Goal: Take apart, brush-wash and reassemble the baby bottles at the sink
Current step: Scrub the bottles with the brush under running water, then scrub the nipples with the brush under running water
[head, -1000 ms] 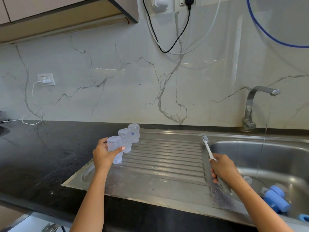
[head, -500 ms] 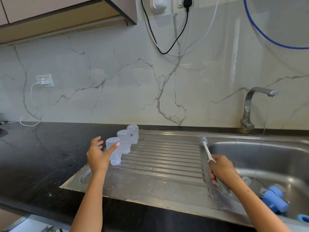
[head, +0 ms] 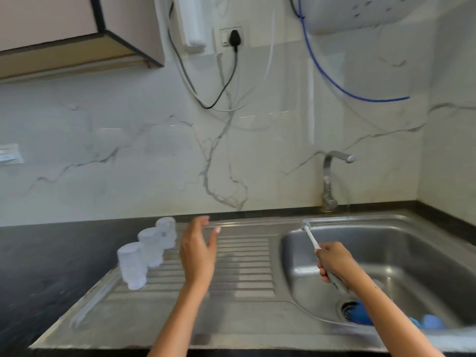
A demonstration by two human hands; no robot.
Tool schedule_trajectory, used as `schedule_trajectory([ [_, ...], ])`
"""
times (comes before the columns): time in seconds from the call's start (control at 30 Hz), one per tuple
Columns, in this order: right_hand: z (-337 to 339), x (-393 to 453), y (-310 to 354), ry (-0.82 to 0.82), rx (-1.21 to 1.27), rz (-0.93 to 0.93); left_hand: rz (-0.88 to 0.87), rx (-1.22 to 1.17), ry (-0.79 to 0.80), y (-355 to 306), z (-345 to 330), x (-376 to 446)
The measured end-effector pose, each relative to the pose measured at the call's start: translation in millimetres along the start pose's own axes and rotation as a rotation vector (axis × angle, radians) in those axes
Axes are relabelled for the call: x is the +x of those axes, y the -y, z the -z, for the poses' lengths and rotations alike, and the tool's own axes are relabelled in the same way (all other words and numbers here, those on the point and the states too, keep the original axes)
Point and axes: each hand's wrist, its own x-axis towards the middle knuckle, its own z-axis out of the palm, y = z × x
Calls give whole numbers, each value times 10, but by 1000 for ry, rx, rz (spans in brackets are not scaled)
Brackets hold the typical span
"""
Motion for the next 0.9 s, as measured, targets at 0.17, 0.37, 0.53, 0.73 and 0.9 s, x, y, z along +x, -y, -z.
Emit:
schedule_trajectory([
  [0.17,808,148,-324,-138,-89,-56,62,-145,399,-440,-955,-299],
  [0.37,1327,154,-684,-152,-237,-70,132,-155,775,-798,-1866,-616],
  [0.53,1386,201,-776,-124,-350,-89,127,32,1002,-851,-2530,-705],
  [0.73,1319,347,-835,-96,-468,-94,121,254,1216,-759,-3172,-793],
  [0.9,1275,472,-893,-58,-504,-101,66,456,1330,-664,-3534,-954],
])
